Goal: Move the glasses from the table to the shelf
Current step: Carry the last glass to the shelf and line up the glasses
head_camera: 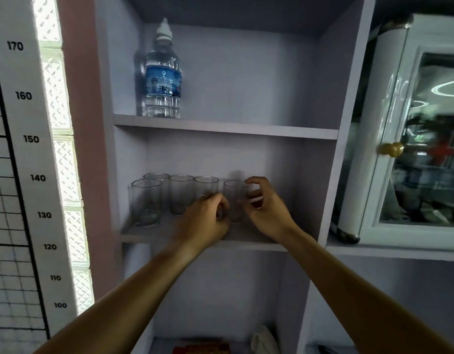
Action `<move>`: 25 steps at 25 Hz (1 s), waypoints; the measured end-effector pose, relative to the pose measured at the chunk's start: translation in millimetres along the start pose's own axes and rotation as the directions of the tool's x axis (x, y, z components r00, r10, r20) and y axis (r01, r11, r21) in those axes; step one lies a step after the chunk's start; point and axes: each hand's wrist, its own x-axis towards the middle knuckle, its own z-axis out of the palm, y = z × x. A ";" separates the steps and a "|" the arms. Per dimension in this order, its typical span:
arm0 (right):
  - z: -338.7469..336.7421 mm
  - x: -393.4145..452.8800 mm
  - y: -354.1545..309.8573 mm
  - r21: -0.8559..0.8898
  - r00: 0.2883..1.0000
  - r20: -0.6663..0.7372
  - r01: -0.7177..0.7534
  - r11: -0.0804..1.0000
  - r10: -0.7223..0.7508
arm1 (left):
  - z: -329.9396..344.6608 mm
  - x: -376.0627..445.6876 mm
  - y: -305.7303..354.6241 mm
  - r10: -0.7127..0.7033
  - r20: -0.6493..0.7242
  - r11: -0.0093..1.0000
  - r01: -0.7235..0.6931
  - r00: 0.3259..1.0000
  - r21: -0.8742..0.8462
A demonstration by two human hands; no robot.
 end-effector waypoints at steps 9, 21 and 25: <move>13.6 13.8 12.1 -0.037 0.992 -0.112 -0.056 0.998 0.052 | 4.7 1.5 -1.5 -0.040 -0.078 0.998 0.044 0.996 0.041; 63.8 19.6 -26.3 -0.085 0.929 0.068 0.370 0.925 -0.365 | -67.9 -45.5 -40.5 -0.078 -0.212 0.983 0.110 0.974 0.144; 104.4 30.7 -56.3 -0.006 0.896 0.224 0.395 0.919 -0.384 | -98.3 -57.0 -56.1 -0.123 -0.295 0.982 0.159 0.947 0.101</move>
